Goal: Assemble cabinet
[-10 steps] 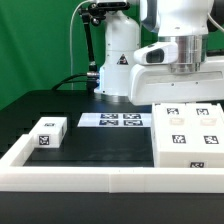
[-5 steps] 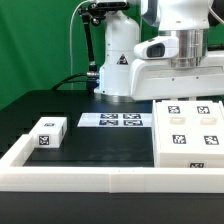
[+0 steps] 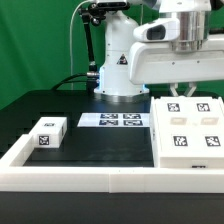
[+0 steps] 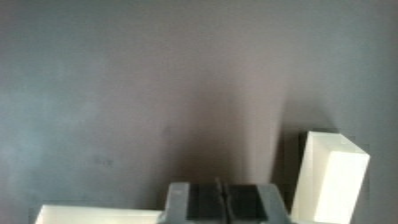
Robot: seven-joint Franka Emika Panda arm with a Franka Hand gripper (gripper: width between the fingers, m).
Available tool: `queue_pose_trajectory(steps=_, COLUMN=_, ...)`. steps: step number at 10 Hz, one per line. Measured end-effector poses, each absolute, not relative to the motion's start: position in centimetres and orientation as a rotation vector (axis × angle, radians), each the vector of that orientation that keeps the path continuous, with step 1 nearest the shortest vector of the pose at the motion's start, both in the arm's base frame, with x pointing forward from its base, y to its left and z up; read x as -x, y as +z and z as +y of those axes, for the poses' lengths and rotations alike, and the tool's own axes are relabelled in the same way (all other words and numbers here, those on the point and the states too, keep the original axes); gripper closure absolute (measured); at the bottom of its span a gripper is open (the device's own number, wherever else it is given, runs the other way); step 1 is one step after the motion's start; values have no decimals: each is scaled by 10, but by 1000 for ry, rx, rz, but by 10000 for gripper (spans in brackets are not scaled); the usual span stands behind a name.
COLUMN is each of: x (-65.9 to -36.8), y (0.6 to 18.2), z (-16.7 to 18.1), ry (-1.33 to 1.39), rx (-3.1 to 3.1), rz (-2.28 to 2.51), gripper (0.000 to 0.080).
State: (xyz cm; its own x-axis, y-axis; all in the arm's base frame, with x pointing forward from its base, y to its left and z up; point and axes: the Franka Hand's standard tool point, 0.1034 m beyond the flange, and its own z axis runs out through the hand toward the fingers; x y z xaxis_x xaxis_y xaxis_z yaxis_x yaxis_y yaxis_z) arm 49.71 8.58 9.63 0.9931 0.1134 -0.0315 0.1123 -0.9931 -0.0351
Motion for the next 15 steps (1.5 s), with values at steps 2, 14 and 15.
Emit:
queue_pose_trajectory(steps=2, x=-495, y=94, z=86, ry=59, rx=3103, rz=-176, gripper=797)
queue_pose_trajectory(steps=14, x=-506, y=111, z=85, ry=161, rx=3103, rz=-200, gripper=797)
queue_pose_trajectory(steps=15, x=-506, y=111, z=85, ry=161, rx=3103, rz=-200, gripper=797)
